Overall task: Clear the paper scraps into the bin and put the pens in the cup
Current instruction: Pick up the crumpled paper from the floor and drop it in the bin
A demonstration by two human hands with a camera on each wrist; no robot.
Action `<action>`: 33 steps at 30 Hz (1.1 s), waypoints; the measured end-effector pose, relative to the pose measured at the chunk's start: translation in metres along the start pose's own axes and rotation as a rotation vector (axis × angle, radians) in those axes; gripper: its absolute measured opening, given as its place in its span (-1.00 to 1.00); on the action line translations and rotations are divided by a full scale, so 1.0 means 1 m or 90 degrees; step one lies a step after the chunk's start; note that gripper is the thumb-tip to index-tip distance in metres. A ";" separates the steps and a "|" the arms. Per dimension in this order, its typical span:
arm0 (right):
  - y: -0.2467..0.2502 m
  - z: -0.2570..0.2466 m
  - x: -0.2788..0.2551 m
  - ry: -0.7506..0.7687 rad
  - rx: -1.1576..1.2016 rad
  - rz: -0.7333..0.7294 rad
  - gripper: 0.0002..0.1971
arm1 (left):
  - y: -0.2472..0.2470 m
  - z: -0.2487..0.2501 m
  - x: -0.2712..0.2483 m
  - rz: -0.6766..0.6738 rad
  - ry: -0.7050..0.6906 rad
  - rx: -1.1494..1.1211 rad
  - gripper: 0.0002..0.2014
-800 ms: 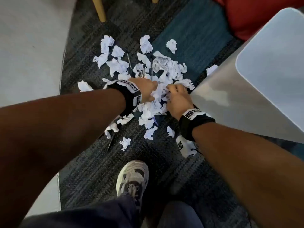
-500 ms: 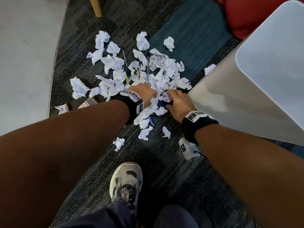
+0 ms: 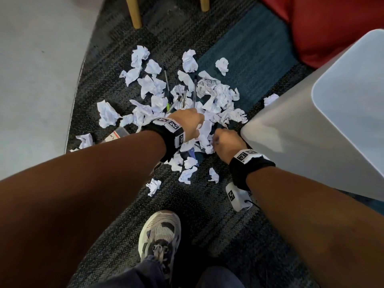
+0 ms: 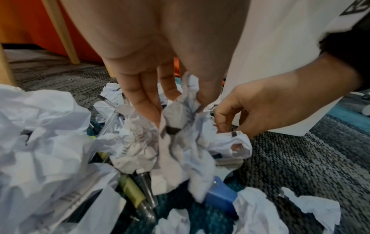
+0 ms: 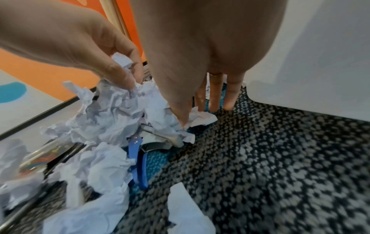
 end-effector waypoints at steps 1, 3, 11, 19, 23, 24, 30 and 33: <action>-0.001 0.000 -0.003 0.000 0.010 0.003 -0.86 | 0.000 0.000 0.000 0.007 0.003 -0.017 -0.76; -0.003 0.002 -0.010 -0.003 0.052 0.022 -0.81 | 0.002 0.003 -0.001 0.025 0.010 -0.050 -0.78; 0.000 0.022 -0.032 -0.108 0.162 0.100 -0.60 | 0.027 0.022 0.004 0.075 -0.002 -0.126 -0.87; 0.006 0.025 -0.040 -0.082 0.248 0.160 -0.64 | 0.032 0.035 0.002 0.111 0.027 -0.123 -0.80; 0.013 0.021 -0.053 -0.093 0.277 0.171 -0.67 | 0.034 0.045 -0.006 0.100 -0.003 -0.056 -0.61; 0.018 0.018 -0.059 -0.098 0.292 0.176 -0.69 | 0.038 0.048 -0.010 0.098 -0.006 -0.046 -0.57; 0.086 -0.011 -0.116 -0.084 0.299 0.211 -0.74 | 0.105 0.084 -0.050 0.088 -0.005 -0.007 -0.64; 0.124 -0.025 -0.151 -0.047 0.330 0.277 -0.76 | 0.157 0.114 -0.079 0.139 -0.014 -0.025 -0.73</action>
Point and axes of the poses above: each hand's wrist, its own x-axis towards the middle knuckle, its own y-axis out of the back of the hand, z = x × y, the point moved 5 cm from there along x, towards the middle knuckle, and after that the axes turned 7 degrees about -x, right-handed, at the moved point
